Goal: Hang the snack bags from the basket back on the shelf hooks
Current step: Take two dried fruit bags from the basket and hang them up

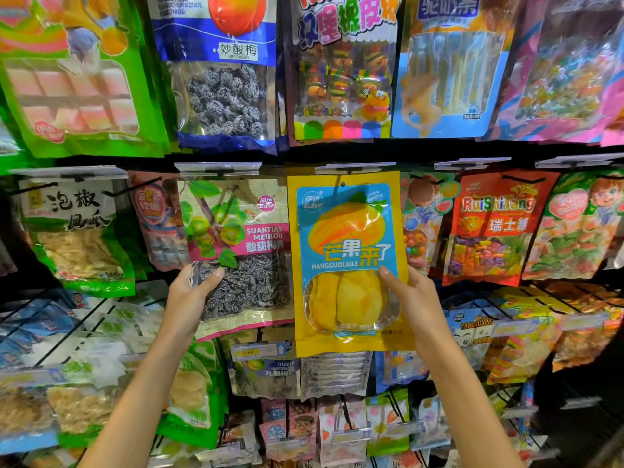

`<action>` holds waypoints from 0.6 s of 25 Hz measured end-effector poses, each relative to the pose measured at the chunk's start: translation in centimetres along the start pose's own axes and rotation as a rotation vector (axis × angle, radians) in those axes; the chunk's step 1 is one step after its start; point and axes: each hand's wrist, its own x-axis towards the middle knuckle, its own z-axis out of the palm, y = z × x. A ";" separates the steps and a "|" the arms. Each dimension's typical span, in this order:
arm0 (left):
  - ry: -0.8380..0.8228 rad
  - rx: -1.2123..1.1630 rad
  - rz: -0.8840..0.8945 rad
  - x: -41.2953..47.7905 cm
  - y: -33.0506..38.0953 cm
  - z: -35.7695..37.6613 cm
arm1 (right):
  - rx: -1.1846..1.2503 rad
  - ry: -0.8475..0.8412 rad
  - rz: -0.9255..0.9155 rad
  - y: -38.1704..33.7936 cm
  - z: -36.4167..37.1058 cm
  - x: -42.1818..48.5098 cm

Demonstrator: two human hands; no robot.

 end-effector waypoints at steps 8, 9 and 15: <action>-0.014 0.012 -0.010 0.1 0.0 0.5 | -0.066 0.013 -0.007 2.3 1.0 4.5; -0.013 0.026 -0.015 0.3 -0.2 0.3 | -0.090 0.018 -0.011 2.5 1.2 5.2; 0.003 0.110 -0.013 0.1 0.4 0.2 | -0.184 -0.009 -0.011 3.7 2.4 7.8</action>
